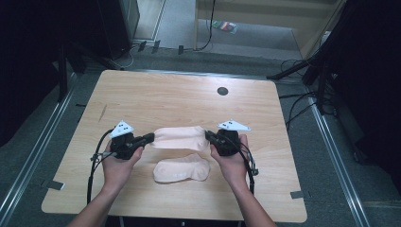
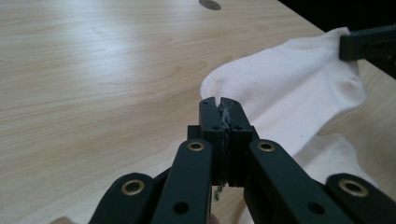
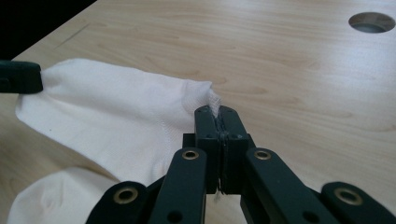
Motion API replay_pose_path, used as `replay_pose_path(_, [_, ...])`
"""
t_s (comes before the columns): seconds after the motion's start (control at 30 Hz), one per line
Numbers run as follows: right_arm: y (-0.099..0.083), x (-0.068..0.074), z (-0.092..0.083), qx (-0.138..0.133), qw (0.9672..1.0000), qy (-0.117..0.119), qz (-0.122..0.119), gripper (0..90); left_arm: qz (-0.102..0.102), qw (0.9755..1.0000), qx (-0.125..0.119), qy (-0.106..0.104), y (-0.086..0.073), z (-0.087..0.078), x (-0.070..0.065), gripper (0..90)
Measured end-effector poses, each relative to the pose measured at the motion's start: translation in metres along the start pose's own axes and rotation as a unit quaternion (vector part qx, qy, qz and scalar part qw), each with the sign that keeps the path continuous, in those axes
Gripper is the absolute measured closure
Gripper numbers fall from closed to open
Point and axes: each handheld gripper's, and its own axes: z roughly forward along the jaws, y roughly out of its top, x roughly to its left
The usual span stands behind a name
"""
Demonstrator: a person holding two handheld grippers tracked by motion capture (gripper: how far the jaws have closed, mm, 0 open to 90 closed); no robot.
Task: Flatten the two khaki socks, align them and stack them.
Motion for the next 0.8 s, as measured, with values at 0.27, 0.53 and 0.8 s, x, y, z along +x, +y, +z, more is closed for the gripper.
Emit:
replay_pose_path(0.27, [-0.031, 0.006, -0.020, 0.001, 0.9996, 0.016, 0.023, 89.4, -0.005, 0.9999, 0.002, -0.013, -0.023, -0.015, -0.017, 90.0])
replay_pose_path(0.53, [-0.054, 0.013, -0.027, 0.011, 0.9997, 0.008, 0.018, 89.5, 0.024, 0.9993, 0.026, 0.012, -0.037, -0.026, -0.027, 90.0])
replay_pose_path(0.8, [-0.063, 0.011, -0.029, 0.001, 0.9991, 0.024, 0.034, 89.5, 0.004, 0.9995, 0.030, -0.002, -0.053, -0.030, -0.026, 90.0])
